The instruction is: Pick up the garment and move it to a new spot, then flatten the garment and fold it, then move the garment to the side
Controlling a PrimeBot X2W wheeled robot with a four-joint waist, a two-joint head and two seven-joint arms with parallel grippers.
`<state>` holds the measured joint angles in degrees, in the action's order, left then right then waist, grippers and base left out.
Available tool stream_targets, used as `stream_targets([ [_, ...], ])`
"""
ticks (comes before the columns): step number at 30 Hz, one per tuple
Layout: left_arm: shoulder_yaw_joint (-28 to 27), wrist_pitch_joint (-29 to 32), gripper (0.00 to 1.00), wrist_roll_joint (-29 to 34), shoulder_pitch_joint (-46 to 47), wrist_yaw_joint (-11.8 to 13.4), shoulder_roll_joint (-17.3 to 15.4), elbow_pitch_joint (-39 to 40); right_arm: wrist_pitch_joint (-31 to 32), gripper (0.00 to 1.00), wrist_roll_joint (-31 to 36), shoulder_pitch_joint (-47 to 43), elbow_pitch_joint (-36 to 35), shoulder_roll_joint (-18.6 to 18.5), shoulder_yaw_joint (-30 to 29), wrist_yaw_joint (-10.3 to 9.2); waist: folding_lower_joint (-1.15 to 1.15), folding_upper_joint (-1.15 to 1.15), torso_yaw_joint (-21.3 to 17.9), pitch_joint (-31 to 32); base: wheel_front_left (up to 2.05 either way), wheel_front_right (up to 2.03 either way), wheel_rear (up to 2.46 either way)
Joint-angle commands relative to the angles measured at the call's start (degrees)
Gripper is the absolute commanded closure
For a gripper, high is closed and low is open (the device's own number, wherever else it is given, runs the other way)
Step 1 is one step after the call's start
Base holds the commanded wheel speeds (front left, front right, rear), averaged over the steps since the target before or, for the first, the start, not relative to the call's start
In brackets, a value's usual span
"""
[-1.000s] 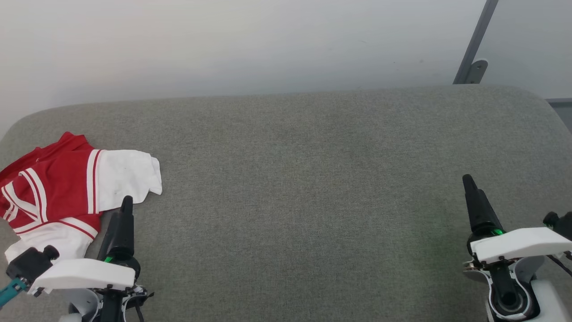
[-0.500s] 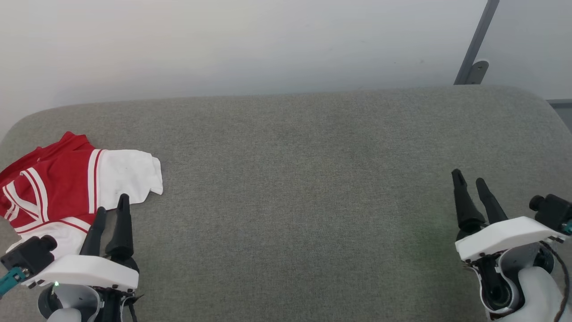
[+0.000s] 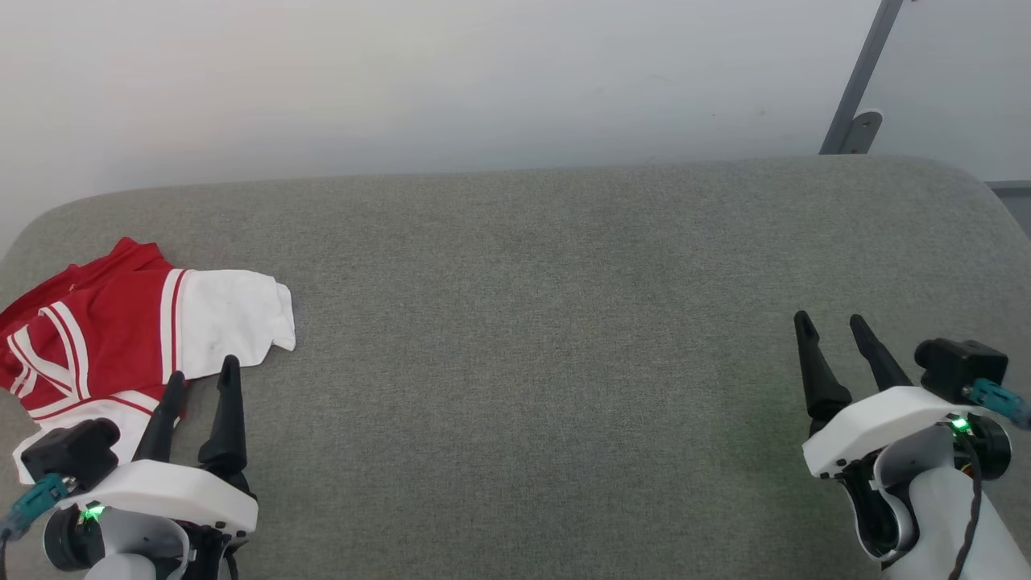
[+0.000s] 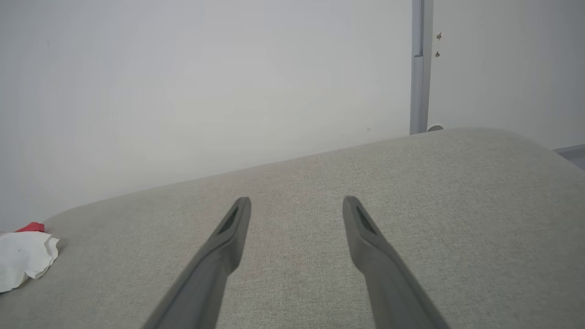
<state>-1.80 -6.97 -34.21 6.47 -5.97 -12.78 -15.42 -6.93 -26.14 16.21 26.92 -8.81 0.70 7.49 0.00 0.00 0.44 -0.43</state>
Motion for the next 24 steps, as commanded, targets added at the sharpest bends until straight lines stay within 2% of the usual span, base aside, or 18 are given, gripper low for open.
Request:
stream_targets([
  [1,0.26,-0.63,0.00,2.12,0.03,0.25,-0.81,0.33,-0.69,0.00,2.27,1.87,0.34,-0.25,0.27,0.00,0.00,0.00,0.00,0.01,0.00,0.00,0.00],
  [14,0.95,-2.78,0.00,9.68,0.34,0.15,-2.08,-1.05,-2.84,0.00,12.55,4.04,3.47,-0.14,-0.21,0.00,0.00,0.00,-0.04,-0.25,0.00,0.00,0.00],
  [24,0.52,-3.98,0.00,12.45,0.20,-0.72,-1.89,-2.55,-4.05,0.00,14.16,4.18,3.45,0.41,-1.20,0.00,0.00,0.00,-0.08,-0.05,0.00,0.00,0.00],
])
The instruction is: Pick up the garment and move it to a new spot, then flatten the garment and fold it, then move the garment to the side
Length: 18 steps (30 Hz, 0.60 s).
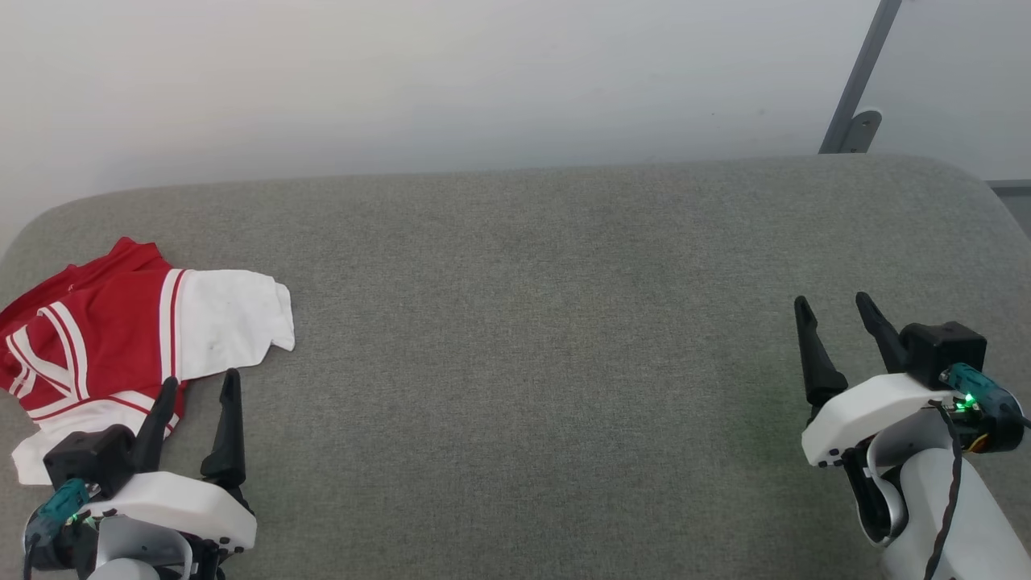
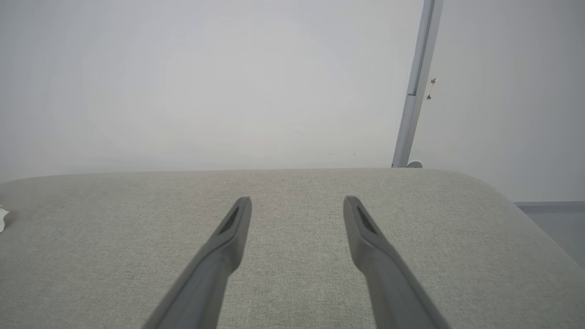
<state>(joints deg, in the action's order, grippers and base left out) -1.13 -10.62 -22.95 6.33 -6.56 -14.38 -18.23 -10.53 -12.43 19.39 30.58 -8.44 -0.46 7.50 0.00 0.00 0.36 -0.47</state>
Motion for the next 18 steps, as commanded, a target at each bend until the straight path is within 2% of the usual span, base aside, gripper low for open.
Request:
stream_targets([
  [1,-0.19,-0.43,0.00,1.56,0.41,-0.28,-0.35,0.09,-0.56,0.00,0.21,0.93,-0.21,0.10,-0.15,-0.02,0.00,0.00,0.01,0.03,0.00,0.00,0.00],
  [13,-0.82,-1.92,0.00,2.84,1.59,-0.95,-0.28,-2.38,-2.01,0.00,1.85,0.71,-0.56,-0.48,-0.19,-0.02,0.00,0.00,0.15,0.38,0.00,0.00,0.00],
  [18,0.58,-2.53,0.00,2.99,2.36,-0.95,-1.02,-3.45,-2.64,0.00,2.78,1.11,-0.52,-0.61,-0.46,-0.02,0.00,0.00,1.17,0.42,0.00,0.00,0.00],
])
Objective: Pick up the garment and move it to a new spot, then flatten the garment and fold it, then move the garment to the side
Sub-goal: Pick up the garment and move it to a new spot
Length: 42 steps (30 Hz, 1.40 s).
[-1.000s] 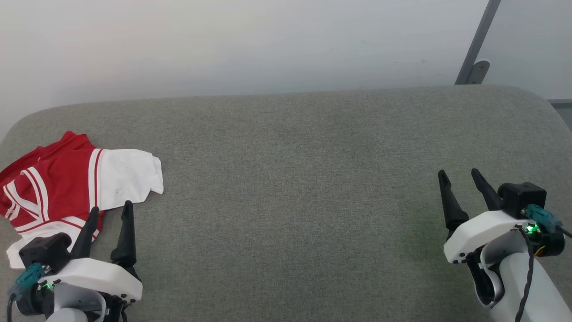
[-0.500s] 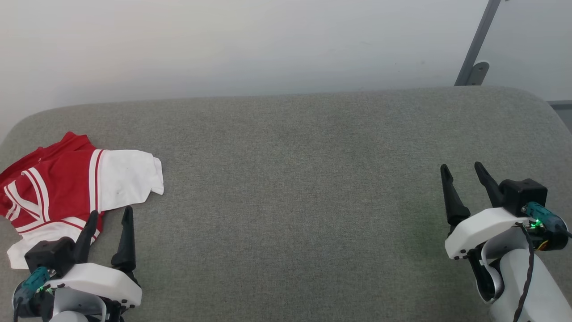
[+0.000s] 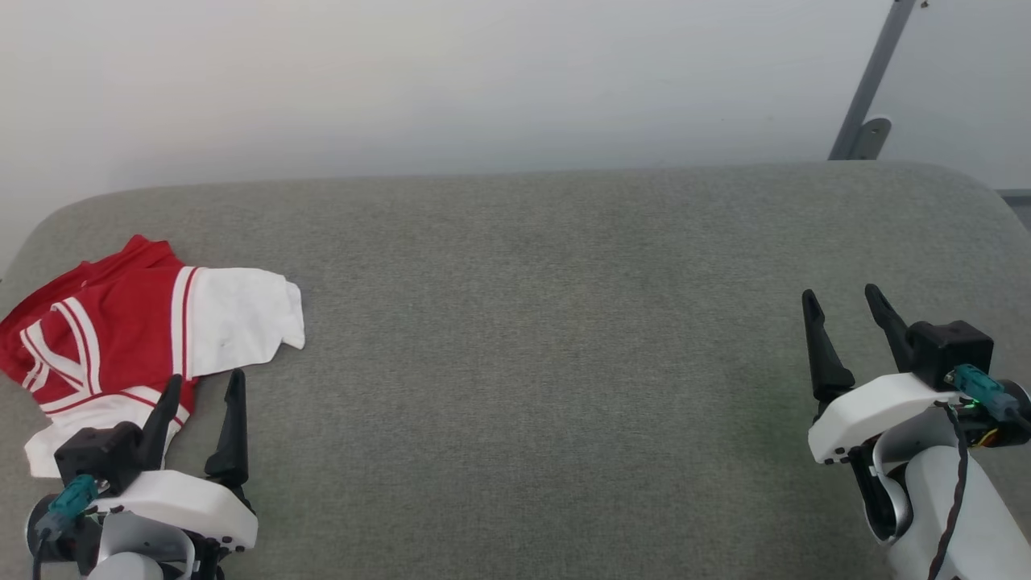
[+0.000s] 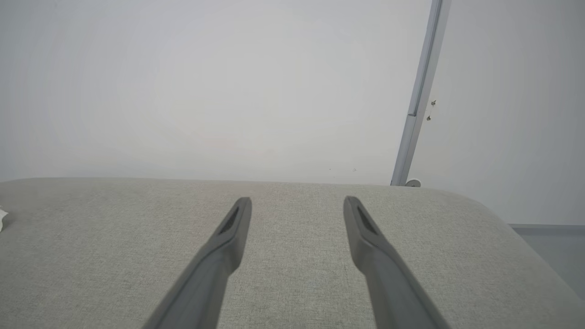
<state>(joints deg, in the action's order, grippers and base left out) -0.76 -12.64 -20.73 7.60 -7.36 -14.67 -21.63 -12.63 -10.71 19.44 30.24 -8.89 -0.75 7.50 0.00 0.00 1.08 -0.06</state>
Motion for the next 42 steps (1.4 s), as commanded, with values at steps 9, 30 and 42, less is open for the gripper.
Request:
stream_targets([
  [9,-0.86,-1.47,0.00,3.58,0.46,-0.15,-0.04,-1.24,-1.51,0.00,2.45,1.04,-0.91,1.16,0.47,-0.02,0.00,0.00,6.79,-0.18,0.00,0.00,0.00],
  [30,-12.99,-2.64,0.00,10.25,-5.95,-0.06,7.58,0.42,-2.64,0.00,2.40,1.37,0.94,5.18,11.07,-0.03,0.00,0.00,24.90,0.00,0.00,0.00,0.00],
  [42,-13.58,-2.64,0.00,9.47,-6.56,-0.10,9.44,1.80,-2.64,0.00,0.61,2.52,1.20,5.78,13.46,-0.03,0.00,0.00,25.27,-1.41,0.00,0.00,0.00],
])
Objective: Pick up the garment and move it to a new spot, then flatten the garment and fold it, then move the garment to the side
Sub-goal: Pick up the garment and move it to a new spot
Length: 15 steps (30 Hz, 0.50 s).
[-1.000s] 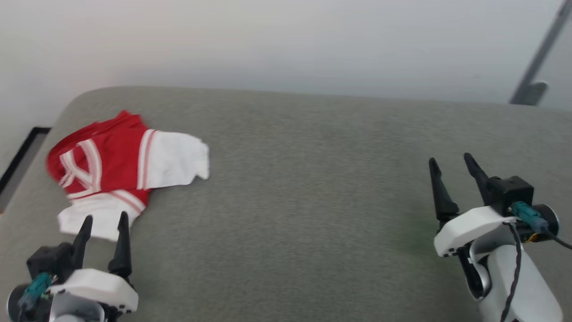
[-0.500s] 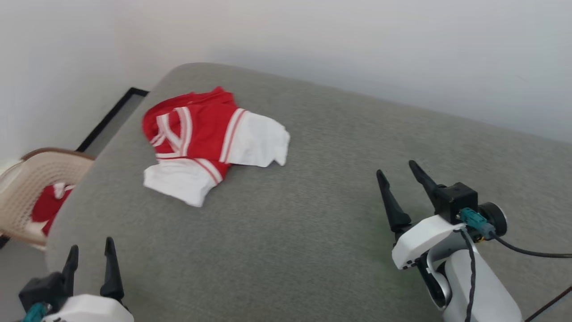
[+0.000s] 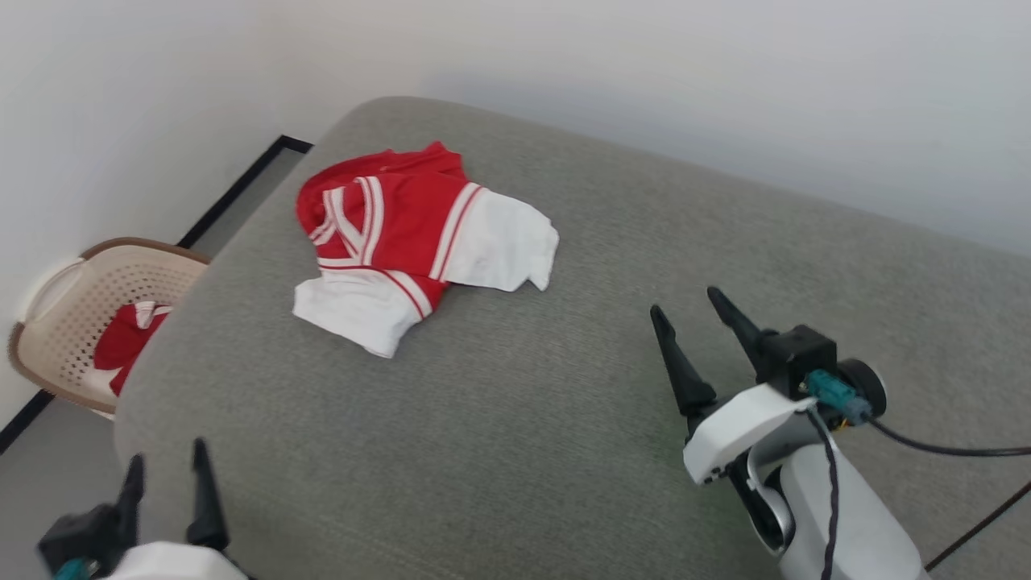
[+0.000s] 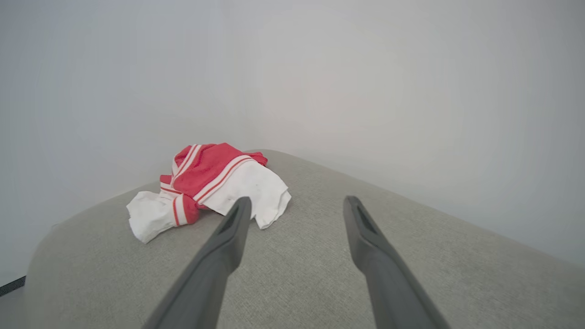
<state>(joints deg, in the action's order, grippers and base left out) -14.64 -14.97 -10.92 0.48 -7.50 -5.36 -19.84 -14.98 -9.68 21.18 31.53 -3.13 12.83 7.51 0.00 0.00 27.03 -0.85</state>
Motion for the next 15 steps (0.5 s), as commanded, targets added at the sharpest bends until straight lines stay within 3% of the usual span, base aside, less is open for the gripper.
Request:
stream_targets([
  [1,1.41,-0.31,0.00,-0.37,1.39,0.05,-0.22,-0.26,-0.29,0.00,-0.44,1.00,-0.38,0.06,-0.41,-0.04,0.00,0.00,-1.43,-1.17,0.00,0.00,0.00],
  [7,8.07,-0.31,0.00,-3.51,10.30,0.04,-5.91,-1.40,-0.28,0.00,-0.80,3.27,-2.50,0.11,-0.11,-0.04,0.00,0.00,-8.88,-7.66,0.00,0.00,0.00],
  [15,18.31,0.92,0.00,-18.99,26.80,0.04,-23.22,-10.50,-0.29,0.00,-0.90,6.13,-6.12,0.12,0.80,-0.04,0.00,0.00,-20.95,-18.95,0.00,0.00,0.00],
])
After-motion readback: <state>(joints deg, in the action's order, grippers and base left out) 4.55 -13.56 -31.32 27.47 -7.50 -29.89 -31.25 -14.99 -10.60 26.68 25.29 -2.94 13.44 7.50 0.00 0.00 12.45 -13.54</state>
